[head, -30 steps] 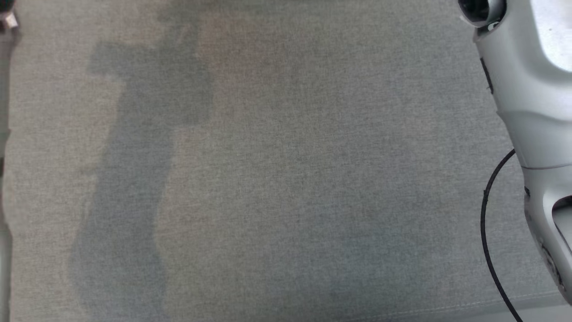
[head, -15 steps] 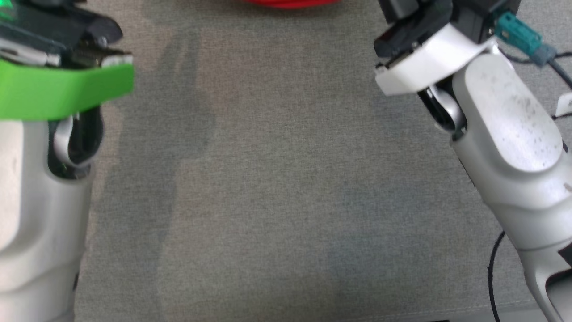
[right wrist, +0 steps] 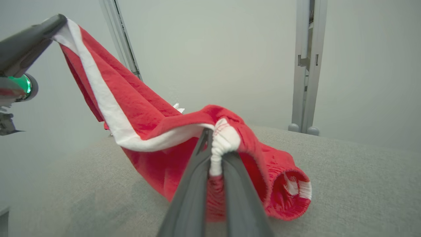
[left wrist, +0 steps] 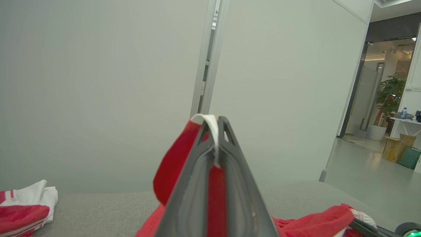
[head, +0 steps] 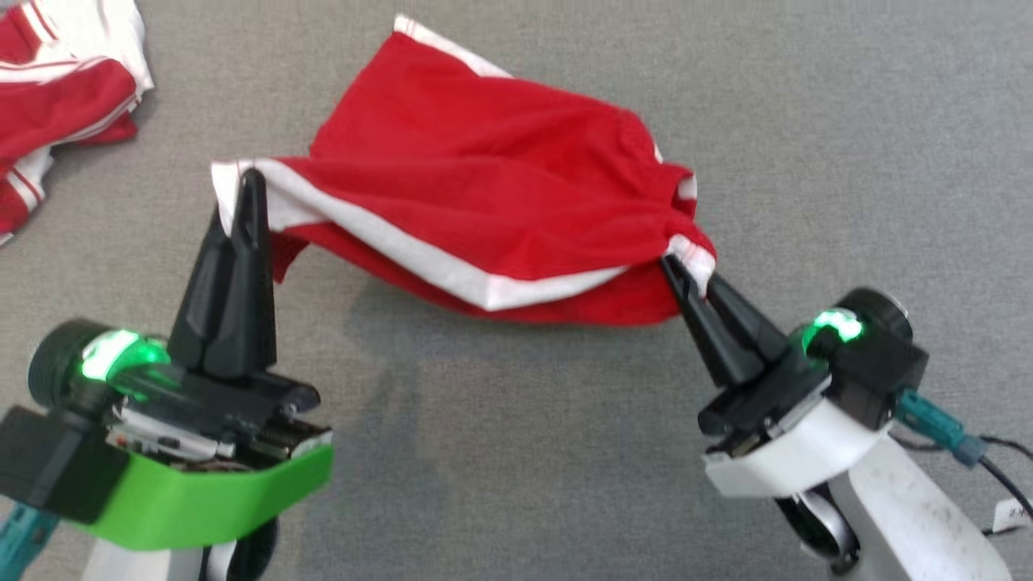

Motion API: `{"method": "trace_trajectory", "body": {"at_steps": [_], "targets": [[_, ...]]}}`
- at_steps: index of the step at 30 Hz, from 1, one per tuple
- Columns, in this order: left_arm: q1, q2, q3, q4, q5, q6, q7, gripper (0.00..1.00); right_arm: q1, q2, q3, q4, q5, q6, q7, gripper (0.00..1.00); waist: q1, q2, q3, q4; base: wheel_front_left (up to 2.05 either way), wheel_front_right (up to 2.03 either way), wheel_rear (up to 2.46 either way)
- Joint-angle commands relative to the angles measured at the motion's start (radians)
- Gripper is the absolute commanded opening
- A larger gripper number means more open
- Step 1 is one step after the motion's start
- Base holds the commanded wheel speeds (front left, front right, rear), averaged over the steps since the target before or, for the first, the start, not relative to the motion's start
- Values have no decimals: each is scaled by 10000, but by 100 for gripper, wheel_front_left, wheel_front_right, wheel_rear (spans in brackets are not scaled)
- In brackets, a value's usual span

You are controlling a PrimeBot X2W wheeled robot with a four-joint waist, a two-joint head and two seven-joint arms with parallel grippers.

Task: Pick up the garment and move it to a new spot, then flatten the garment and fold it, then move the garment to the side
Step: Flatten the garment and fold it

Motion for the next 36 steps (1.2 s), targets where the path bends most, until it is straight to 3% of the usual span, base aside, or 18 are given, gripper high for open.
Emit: {"method": "trace_trajectory", "body": {"at_steps": [1, 8, 13, 24, 36], "targets": [[493, -14, 63, -213, 193, -31, -5, 0, 551, 5, -68, -275, -80, -10, -44, 0, 0, -1, -1171, 289, 0, 0, 0], [2236, -171, 350, -954, 355, -31, -5, 0, 2476, -63, -233, -1588, -195, -10, 421, 0, 0, -1, -1749, 246, 0, 0, 0], [2483, 74, 175, -283, -28, -30, -2, 0, 3139, 45, -260, -1610, 126, -10, 851, 0, 0, -1, -1732, 81, 0, 0, 0], [-294, 883, -1083, 3326, -834, -30, -5, 0, 1960, 437, -120, 853, 690, -11, 575, 0, 0, -1, -786, -303, 0, 0, 0], [-3887, 663, -2382, 6795, -1151, -30, -5, 0, 612, 1219, -890, 2625, 558, -11, 138, 0, 0, -1, 482, -690, 0, 0, 0]]}}
